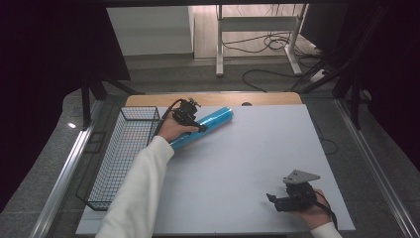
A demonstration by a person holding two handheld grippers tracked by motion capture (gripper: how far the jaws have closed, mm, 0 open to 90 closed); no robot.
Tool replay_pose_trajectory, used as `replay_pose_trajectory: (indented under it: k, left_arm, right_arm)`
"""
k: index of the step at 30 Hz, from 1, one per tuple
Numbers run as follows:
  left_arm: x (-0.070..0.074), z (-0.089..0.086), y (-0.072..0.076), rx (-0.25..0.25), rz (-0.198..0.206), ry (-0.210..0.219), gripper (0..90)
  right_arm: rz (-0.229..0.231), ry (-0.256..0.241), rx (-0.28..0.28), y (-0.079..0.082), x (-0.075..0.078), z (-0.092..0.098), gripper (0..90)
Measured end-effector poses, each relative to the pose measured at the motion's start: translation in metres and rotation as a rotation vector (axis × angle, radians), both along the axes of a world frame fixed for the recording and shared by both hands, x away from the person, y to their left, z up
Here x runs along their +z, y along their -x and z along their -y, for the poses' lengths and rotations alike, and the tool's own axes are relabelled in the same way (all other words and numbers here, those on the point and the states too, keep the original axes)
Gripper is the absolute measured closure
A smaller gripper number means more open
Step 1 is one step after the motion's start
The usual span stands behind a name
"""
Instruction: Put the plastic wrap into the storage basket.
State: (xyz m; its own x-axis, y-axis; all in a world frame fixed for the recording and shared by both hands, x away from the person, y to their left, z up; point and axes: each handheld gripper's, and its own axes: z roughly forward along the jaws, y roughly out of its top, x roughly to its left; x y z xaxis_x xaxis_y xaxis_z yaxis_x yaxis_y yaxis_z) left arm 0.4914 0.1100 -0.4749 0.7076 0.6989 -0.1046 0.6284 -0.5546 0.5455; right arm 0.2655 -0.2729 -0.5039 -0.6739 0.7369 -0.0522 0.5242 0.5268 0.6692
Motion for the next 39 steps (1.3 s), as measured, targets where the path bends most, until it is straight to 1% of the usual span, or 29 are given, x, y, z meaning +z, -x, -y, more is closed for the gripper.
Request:
replay_pose_trajectory:
  k: [2,3,4,6,8,9,10,11,14,16,17,18,19,24,25,26,28,31,32,33,36,39]
  left_arm:
    - [-0.002,-0.001,-0.001,0.000,-0.007,-0.001,25.2]
    - [-0.007,-0.002,-0.003,0.001,-0.018,-0.020,24.8]
    - [-0.007,-0.002,-0.003,0.001,-0.018,-0.020,24.6]
    - [-0.011,-0.002,-0.004,0.006,-0.029,-0.025,24.5]
    - [-0.015,-0.002,-0.005,0.006,-0.031,-0.030,24.3]
    - [-0.017,-0.001,-0.006,0.004,-0.039,-0.028,24.0]
    - [-0.017,-0.001,-0.006,0.004,-0.039,-0.028,24.0]
    - [-0.019,0.000,-0.008,0.001,-0.041,-0.044,23.7]
    - [-0.023,0.001,-0.010,0.000,-0.051,-0.046,23.4]
    - [-0.026,0.003,-0.011,0.008,-0.064,-0.062,23.4]
    - [-0.027,0.004,-0.012,0.011,-0.070,-0.074,23.7]
    - [-0.027,0.004,-0.012,0.007,-0.073,-0.074,24.2]
    - [-0.027,0.006,-0.012,0.010,-0.070,-0.086,25.1]
    - [-0.027,0.006,-0.012,0.015,-0.081,-0.092,26.0]
    - [-0.026,0.008,-0.013,0.006,-0.084,-0.111,26.4]
    - [-0.026,0.008,-0.013,0.006,-0.084,-0.111,26.6]
    - [-0.024,0.012,-0.014,-0.011,-0.093,-0.146,27.3]
    - [-0.024,0.012,-0.015,-0.016,-0.101,-0.157,27.4]
    - [-0.024,0.012,-0.015,-0.016,-0.101,-0.157,27.3]
    - [-0.025,0.011,-0.017,-0.008,-0.112,-0.146,27.1]
    - [-0.026,0.011,-0.019,-0.006,-0.119,-0.142,26.7]
    - [-0.028,0.014,-0.020,0.004,-0.120,-0.149,26.0]
  right_arm:
    - [0.000,0.000,0.000,0.000,0.000,0.000,16.9]
    - [0.000,0.000,0.001,0.000,0.000,0.000,16.9]
    - [0.000,0.000,0.001,0.000,0.000,0.000,16.9]
    - [0.000,0.001,0.000,0.000,0.000,0.000,16.9]
    - [-0.002,0.002,-0.001,0.000,0.000,0.000,16.9]
    - [-0.004,0.004,0.000,0.000,-0.001,0.000,16.9]
    - [-0.004,0.004,0.000,0.000,-0.001,0.000,16.9]
    - [-0.005,0.011,0.001,0.000,-0.002,0.000,17.0]
    - [-0.007,0.013,0.000,-0.001,-0.002,0.000,16.9]
    - [-0.008,0.014,-0.002,-0.001,-0.002,0.001,17.0]
    - [-0.007,0.014,-0.002,-0.001,-0.002,0.001,17.0]
    - [-0.007,0.014,-0.002,-0.001,-0.002,0.001,17.0]
    - [-0.008,0.013,-0.003,-0.001,-0.002,0.001,16.9]
    - [-0.008,0.016,-0.001,-0.001,-0.002,0.001,16.9]
    - [-0.008,0.016,-0.002,-0.001,-0.002,0.001,17.0]
    - [-0.008,0.016,-0.002,-0.001,-0.002,0.001,17.0]
    - [-0.009,0.016,-0.003,-0.001,-0.003,0.001,16.9]
    - [-0.010,0.019,-0.001,-0.001,-0.003,0.002,16.9]
    - [-0.010,0.019,-0.001,-0.001,-0.003,0.002,16.9]
    - [-0.010,0.019,-0.002,-0.002,-0.003,0.002,17.0]
    - [-0.010,0.020,-0.004,-0.002,-0.003,0.002,16.9]
    - [-0.010,0.022,-0.005,-0.002,-0.003,0.003,16.9]
